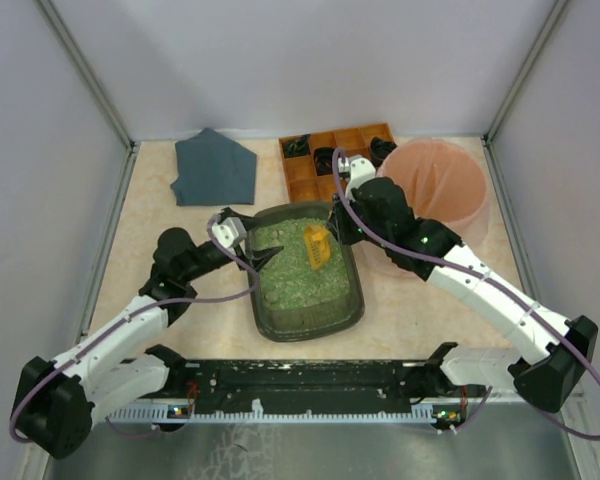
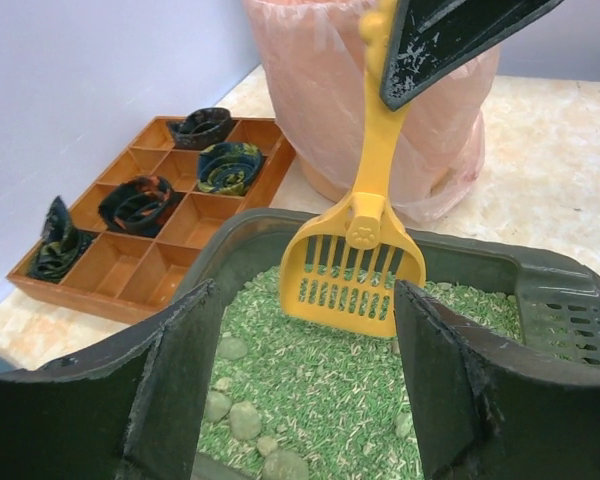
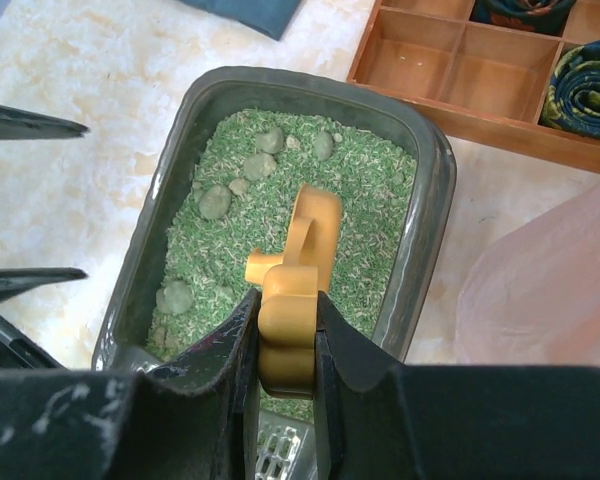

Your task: Clean the litter box

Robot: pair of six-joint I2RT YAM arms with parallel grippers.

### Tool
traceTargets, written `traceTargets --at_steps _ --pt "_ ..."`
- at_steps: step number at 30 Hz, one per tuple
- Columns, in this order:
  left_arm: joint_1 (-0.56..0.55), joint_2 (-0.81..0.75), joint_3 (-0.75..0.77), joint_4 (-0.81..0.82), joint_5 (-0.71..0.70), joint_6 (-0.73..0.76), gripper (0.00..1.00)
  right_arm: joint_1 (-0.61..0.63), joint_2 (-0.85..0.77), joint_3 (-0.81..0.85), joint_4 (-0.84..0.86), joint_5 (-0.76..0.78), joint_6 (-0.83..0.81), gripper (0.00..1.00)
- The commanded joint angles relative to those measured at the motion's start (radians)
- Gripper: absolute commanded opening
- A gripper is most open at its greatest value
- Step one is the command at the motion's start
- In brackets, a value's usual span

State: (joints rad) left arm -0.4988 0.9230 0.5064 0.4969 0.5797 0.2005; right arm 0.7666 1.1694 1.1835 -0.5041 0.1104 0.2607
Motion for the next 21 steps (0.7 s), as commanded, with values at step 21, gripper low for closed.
traceTargets --at_steps 21 --pt "-0.255 0.406 0.126 0.308 -0.159 0.059 0.54 0.016 -0.017 0.08 -0.013 -0.011 0.031 0.0"
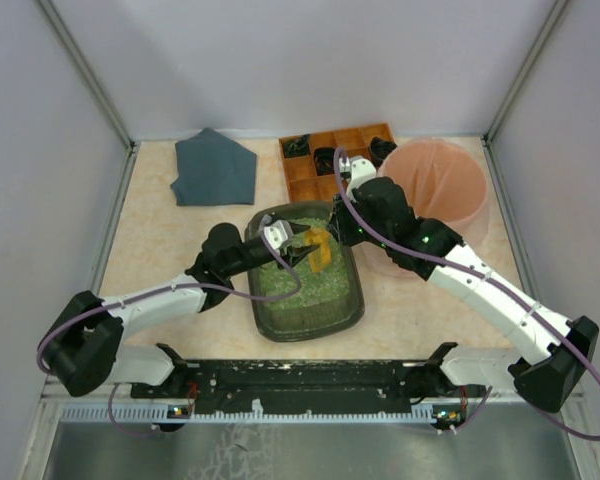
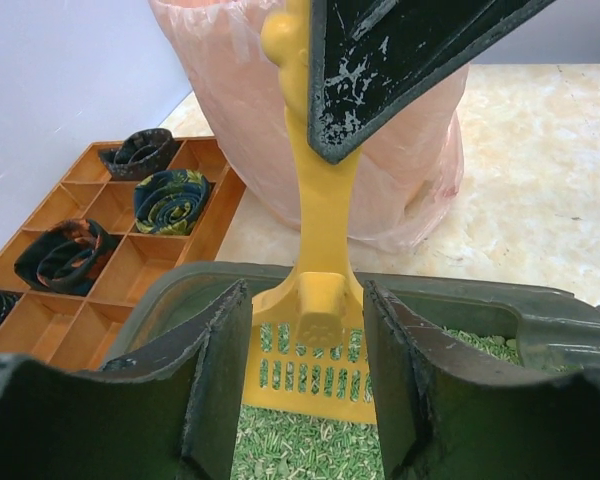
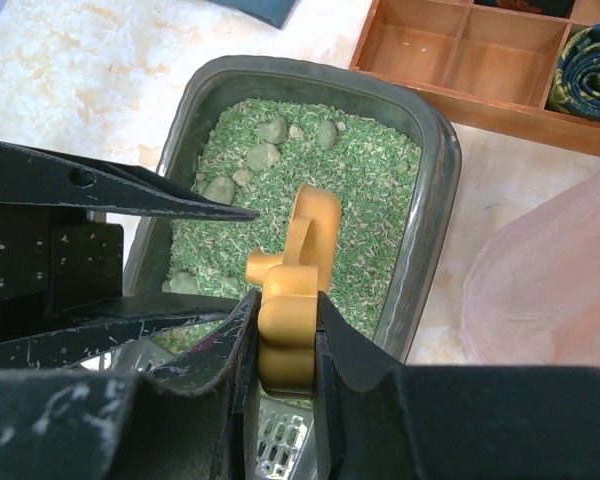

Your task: Clean the litter box

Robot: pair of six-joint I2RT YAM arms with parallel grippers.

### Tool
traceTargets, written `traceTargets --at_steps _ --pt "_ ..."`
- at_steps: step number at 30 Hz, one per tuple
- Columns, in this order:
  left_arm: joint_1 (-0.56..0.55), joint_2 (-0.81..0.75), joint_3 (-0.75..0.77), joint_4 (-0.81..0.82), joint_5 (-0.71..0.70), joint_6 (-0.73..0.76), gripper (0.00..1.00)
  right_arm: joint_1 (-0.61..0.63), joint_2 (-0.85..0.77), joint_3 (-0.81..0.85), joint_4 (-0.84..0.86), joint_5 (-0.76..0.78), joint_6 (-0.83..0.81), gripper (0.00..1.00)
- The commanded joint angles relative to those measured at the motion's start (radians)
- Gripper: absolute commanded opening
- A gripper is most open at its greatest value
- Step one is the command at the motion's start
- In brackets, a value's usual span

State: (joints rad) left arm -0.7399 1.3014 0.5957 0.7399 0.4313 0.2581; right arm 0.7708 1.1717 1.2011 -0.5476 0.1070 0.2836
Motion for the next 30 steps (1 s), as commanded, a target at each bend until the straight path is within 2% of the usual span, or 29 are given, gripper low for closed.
traceTargets --at_steps 1,13,16,23,26,29,30 --pt "-0.016 0.034 0.038 0.065 -0.01 0.002 0.54 0.012 -0.021 0.065 0.029 -0.007 0.009 0.0" --pt "-0.021 0.066 0.037 0.037 -0.003 0.029 0.5 0.012 -0.045 0.069 0.015 -0.007 0.014 0.0" --pt "-0.021 0.071 0.049 0.017 0.013 0.039 0.42 0.012 -0.043 0.064 0.019 -0.01 0.015 0.0" --pt "-0.021 0.079 0.053 0.009 0.024 0.04 0.15 0.012 -0.039 0.049 0.031 0.001 0.03 0.0" --pt "-0.02 0.077 0.049 0.005 0.02 0.03 0.09 0.012 -0.059 0.011 0.062 0.038 0.048 0.12" --pt "-0.019 0.067 0.041 0.007 0.012 0.003 0.03 0.012 -0.107 -0.06 0.122 0.08 0.085 0.31" --pt "-0.019 0.064 0.037 0.008 0.014 -0.007 0.01 0.012 -0.126 -0.089 0.15 0.09 0.096 0.34"
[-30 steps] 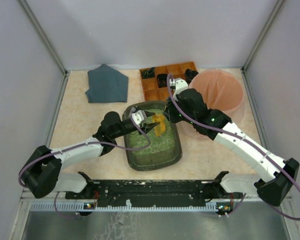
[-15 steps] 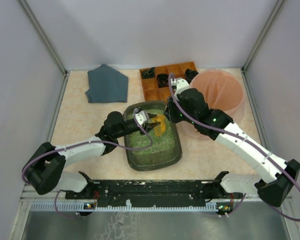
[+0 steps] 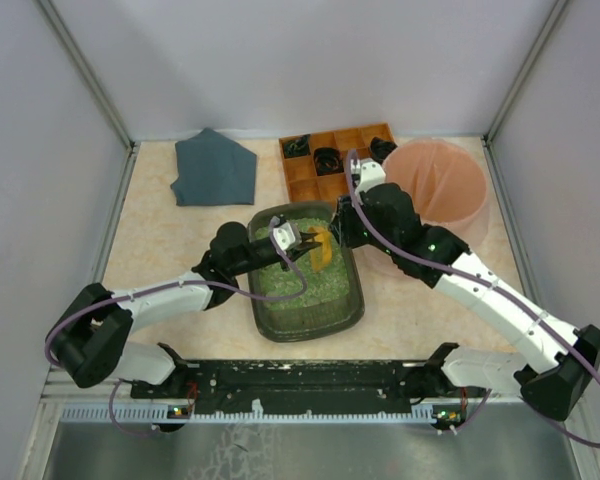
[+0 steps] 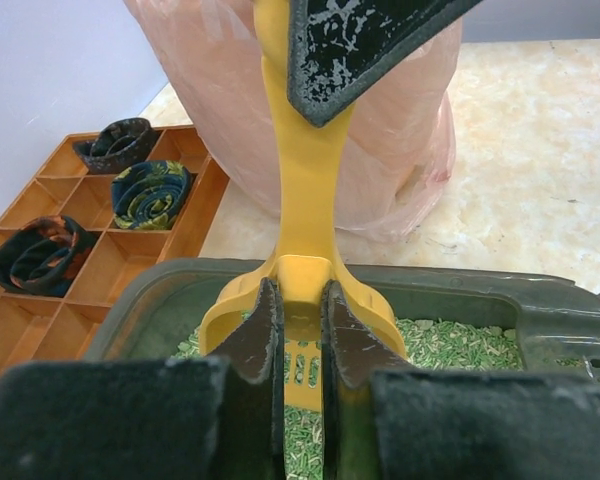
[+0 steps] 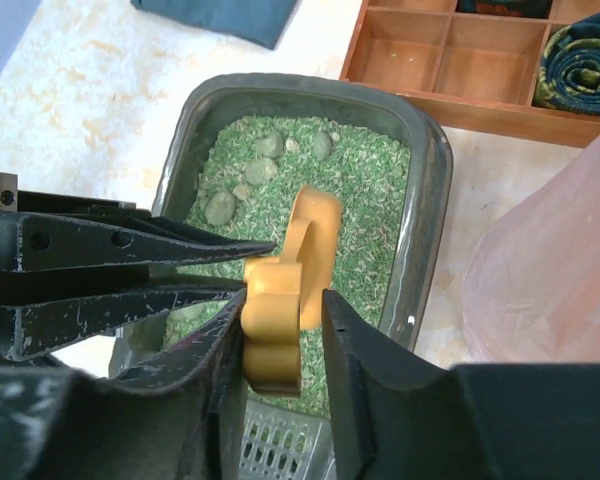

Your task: Clean the litter box

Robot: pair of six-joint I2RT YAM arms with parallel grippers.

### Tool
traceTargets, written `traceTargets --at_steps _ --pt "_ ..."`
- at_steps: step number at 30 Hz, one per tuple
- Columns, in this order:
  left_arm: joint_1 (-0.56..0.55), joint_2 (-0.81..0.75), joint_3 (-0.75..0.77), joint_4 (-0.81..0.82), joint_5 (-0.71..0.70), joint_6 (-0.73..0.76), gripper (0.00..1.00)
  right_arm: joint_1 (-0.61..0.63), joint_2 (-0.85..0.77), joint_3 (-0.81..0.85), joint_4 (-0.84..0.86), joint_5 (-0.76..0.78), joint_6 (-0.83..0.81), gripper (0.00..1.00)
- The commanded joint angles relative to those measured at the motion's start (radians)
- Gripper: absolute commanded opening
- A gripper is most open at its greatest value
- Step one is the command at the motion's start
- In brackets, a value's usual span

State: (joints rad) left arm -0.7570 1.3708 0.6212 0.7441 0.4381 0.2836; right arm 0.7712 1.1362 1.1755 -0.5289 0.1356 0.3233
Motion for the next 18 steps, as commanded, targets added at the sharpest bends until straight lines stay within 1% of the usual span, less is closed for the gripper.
traceTargets --at_steps 1,5,8,15,18 --pt "-0.003 -0.008 0.008 0.008 0.01 -0.043 0.0 0.011 -0.107 -0.096 0.165 0.066 0.069 0.37" --pt "-0.004 -0.012 -0.003 0.03 0.031 -0.078 0.0 0.011 -0.173 -0.218 0.318 0.069 0.113 0.41" --pt "-0.004 -0.008 -0.005 0.041 0.047 -0.083 0.0 0.011 -0.195 -0.27 0.393 0.059 0.132 0.43" --pt "-0.007 -0.007 -0.002 0.035 0.073 -0.082 0.0 0.011 -0.166 -0.297 0.457 0.034 0.132 0.44" --pt "-0.009 -0.011 -0.006 0.031 0.069 -0.076 0.0 0.011 -0.138 -0.288 0.456 0.026 0.127 0.44"
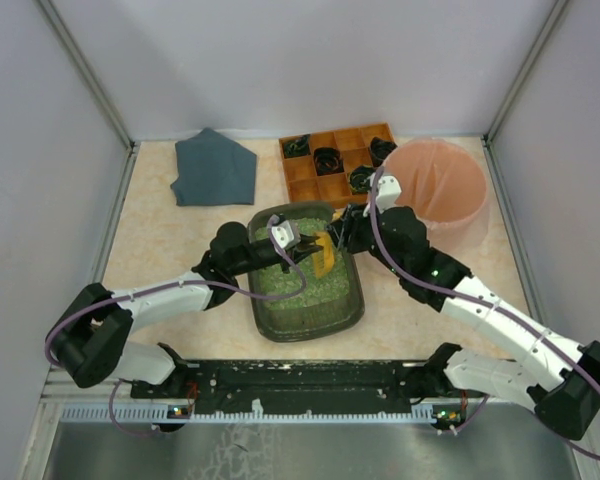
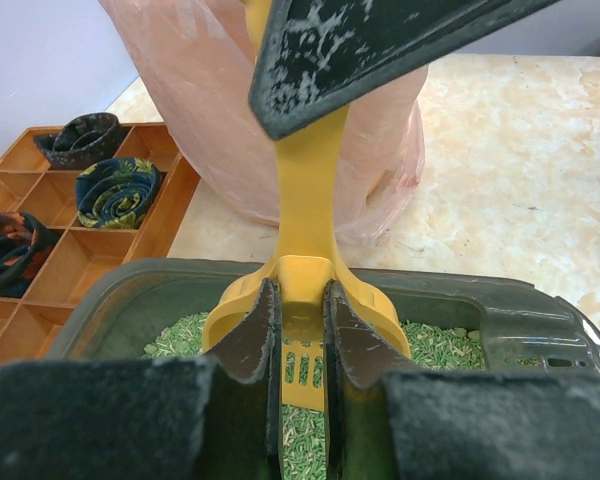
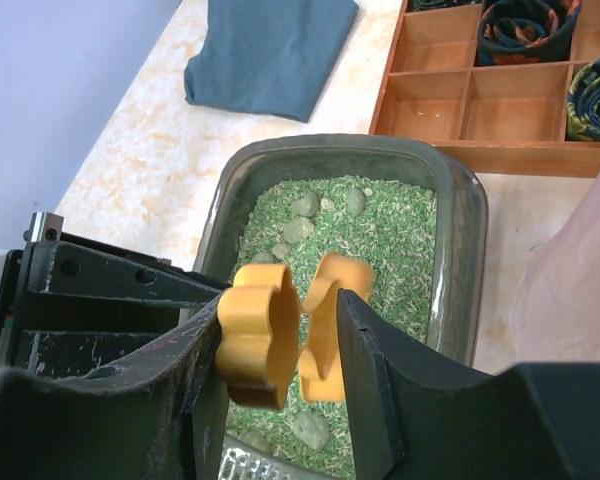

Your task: Clean the litter box

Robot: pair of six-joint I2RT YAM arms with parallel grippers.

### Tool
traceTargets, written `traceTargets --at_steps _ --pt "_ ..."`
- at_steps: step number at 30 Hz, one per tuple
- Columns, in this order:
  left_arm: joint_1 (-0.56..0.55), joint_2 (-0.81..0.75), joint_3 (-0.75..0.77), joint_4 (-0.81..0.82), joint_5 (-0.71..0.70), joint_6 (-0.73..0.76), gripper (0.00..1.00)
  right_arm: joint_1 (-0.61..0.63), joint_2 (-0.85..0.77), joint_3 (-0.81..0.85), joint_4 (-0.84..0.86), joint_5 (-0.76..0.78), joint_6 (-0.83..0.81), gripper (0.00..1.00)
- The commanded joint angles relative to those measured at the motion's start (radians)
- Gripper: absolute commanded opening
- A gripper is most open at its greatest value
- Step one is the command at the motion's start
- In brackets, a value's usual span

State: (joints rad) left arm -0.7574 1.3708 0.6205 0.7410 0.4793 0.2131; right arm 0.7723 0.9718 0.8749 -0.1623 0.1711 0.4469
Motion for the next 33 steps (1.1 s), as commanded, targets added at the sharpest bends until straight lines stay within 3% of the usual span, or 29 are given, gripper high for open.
traceTargets --at_steps 1,10,14,17,21,27,33 --pt "-0.009 -0.013 -0.006 0.031 0.025 -0.004 0.0 0.01 0.037 0.02 0.085 -0.011 0.001 0.44" --pt "-0.011 -0.013 0.008 0.009 0.023 0.004 0.0 0.01 0.096 0.027 0.068 -0.022 -0.007 0.34" --pt "-0.011 -0.015 0.008 0.005 0.01 -0.006 0.02 0.01 0.096 0.024 0.073 -0.018 -0.011 0.17" --pt "-0.011 -0.027 0.007 -0.002 -0.015 -0.025 0.15 0.01 0.093 0.029 0.065 -0.006 -0.023 0.0" --pt "-0.01 -0.083 -0.004 -0.033 -0.094 -0.069 0.41 0.01 0.074 0.03 0.049 0.032 -0.034 0.0" --pt "0.001 -0.255 -0.057 -0.159 -0.321 -0.18 0.7 0.008 0.057 0.034 0.047 0.086 -0.058 0.0" --pt "0.085 -0.409 -0.03 -0.453 -0.487 -0.378 0.88 0.007 0.094 0.074 0.068 0.078 -0.115 0.0"
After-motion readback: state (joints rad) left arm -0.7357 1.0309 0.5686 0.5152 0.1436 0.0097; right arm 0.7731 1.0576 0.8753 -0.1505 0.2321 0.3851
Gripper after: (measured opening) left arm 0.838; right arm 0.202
